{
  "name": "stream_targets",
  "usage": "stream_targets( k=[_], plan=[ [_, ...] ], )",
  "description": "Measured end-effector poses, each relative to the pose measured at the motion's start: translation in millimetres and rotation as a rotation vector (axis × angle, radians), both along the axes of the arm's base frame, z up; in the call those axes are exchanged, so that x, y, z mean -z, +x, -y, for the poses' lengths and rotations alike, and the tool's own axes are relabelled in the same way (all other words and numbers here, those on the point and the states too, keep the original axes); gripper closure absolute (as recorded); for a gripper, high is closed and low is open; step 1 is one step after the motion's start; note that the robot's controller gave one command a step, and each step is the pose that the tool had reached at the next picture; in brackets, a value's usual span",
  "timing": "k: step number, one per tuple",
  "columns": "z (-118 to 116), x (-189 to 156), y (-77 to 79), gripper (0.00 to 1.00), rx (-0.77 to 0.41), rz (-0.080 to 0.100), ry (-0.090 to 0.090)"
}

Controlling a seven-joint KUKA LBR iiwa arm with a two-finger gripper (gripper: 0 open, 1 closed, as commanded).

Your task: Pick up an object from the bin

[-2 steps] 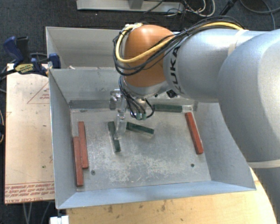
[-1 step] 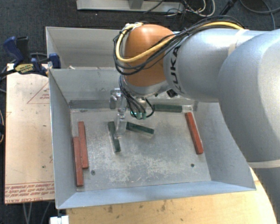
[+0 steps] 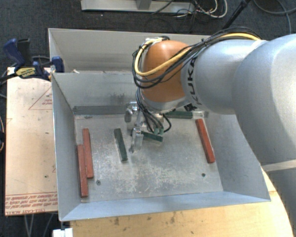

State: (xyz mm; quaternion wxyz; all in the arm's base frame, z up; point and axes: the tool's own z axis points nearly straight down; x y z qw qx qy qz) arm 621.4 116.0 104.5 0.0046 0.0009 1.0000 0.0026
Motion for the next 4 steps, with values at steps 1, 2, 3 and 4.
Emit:
stream_targets(
  k=[1, 2, 3, 4],
  plan=[
    [20.3, 30.9, 19.9, 0.00, -0.028, -0.010, -0.007],
    [40.0, 19.5, 22.0, 1.00, 0.285, -0.008, -0.003],
    [40.0, 19.5, 22.0, 1.00, 0.285, -0.008, -0.002],
    [28.4, -105.8, -10.3, 1.00, 0.273, -0.008, -0.003]
  ],
)
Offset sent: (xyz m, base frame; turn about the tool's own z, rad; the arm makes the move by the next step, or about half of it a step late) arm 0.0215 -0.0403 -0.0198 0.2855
